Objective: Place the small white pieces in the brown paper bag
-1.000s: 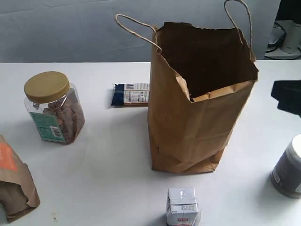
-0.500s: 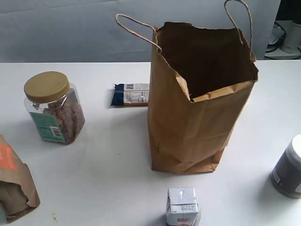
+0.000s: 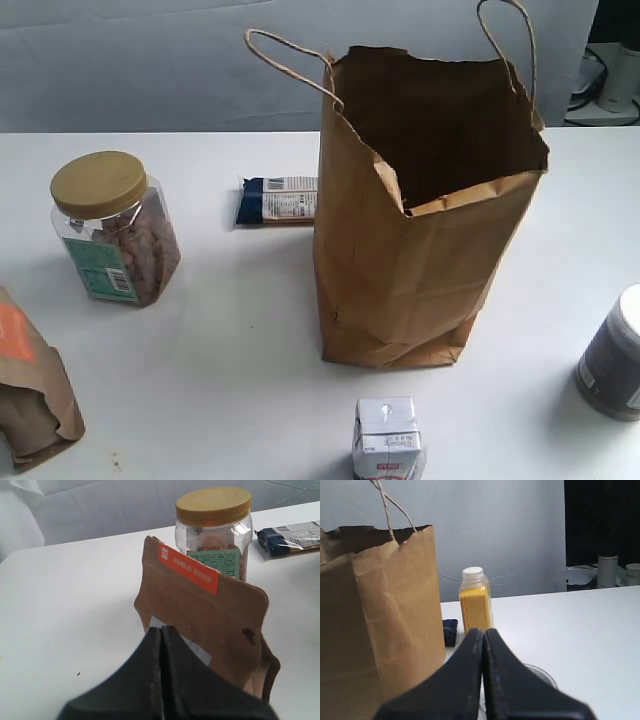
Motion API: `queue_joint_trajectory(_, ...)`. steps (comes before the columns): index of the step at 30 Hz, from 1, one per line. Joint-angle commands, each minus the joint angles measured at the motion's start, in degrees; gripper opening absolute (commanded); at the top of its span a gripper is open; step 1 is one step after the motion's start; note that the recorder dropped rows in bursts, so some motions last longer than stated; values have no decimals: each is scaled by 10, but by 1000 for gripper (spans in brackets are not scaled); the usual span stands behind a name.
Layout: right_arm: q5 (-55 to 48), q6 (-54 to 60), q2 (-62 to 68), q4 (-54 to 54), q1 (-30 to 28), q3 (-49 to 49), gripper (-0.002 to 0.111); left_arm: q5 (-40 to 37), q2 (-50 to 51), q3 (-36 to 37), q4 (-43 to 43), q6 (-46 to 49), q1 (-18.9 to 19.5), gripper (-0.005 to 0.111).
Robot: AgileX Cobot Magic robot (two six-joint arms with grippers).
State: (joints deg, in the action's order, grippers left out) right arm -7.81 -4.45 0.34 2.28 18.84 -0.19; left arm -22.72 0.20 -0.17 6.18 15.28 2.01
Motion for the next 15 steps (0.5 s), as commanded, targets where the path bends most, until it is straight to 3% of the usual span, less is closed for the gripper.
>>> queue_joint_trajectory(1,3,26,-3,4,-11,2,0,4,-2,2,5,-1,-5,0)
queue_joint_trajectory(15,0,36,-3,5,-12,2,0,4,-2,2,5,-1,-5,0)
